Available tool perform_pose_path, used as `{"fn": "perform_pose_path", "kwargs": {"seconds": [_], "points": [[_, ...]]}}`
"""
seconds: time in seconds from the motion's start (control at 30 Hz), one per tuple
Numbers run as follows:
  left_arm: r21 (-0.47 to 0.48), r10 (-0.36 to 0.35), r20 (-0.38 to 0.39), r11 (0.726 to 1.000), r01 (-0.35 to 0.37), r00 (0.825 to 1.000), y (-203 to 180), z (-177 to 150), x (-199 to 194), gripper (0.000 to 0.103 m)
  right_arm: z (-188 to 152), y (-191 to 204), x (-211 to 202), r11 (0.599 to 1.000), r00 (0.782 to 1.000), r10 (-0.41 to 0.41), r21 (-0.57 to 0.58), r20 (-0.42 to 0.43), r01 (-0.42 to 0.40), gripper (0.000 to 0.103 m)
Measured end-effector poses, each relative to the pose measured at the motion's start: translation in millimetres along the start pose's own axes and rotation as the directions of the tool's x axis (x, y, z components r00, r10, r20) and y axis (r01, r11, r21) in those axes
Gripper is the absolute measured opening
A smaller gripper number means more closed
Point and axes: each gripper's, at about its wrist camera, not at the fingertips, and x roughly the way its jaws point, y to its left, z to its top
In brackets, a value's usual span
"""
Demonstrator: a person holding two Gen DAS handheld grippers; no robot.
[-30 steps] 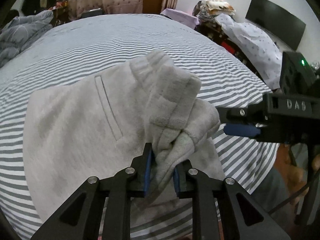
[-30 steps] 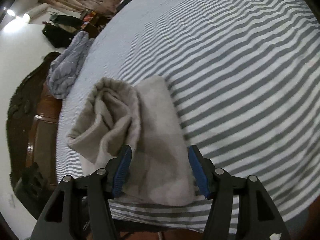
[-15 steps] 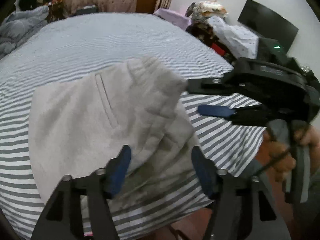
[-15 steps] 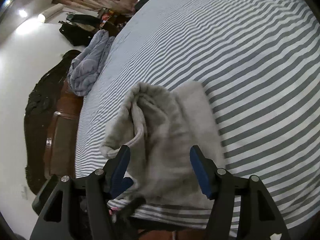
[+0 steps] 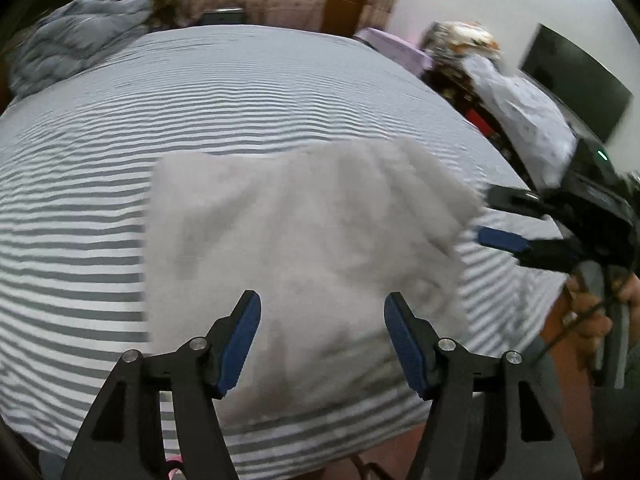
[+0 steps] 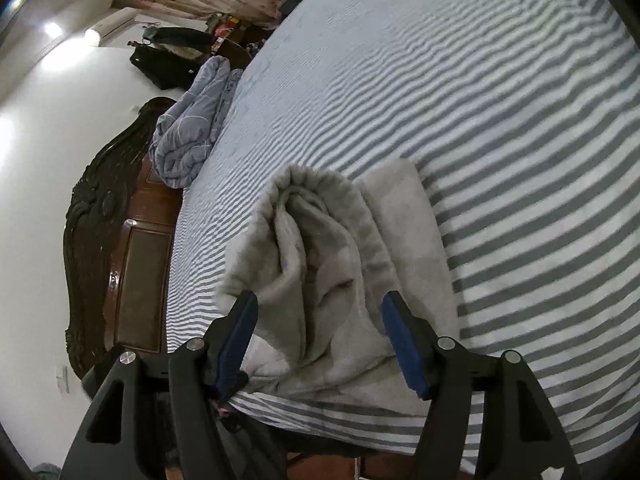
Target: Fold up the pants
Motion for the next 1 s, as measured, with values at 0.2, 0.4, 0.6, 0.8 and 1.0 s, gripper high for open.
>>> {"fn": "perform_pose_path", "kwargs": {"seconds": [0.2,0.4,0.6,0.8,1.0], "points": [[-0.121,0.097,-0.012,0.988,-0.098,0.995,47,-3,8,0.065,12,-3,32,0.999,0.992,0.042,-0.021,-0.12,-0.045,0.072],[-0.166,0.13,-0.033,0.977,-0.133,0.991,70,-12,15,0.065,15,-2,75,0.996,0.963,0.068,-0.042,-0.261,-0.081,0.072],[-0.165,0.147,-0.055,0.974,-0.154,0.988,81,-13,21,0.065,13,9,92,0.991,0.958,0.063,-0.1,-0.28,-0.094,0.032],[-0.164,0.149,-0.046,0.974,-0.155,0.988,79,-9,19,0.065,-7,38,59,0.98,0.983,-0.056,-0.197,-0.176,0.02,0.025],[-0.141,0.134,-0.024,0.981,-0.136,0.991,72,-5,12,0.065,-26,28,32,0.975,0.984,-0.152,-0.178,-0.096,0.133,0.024]]}}
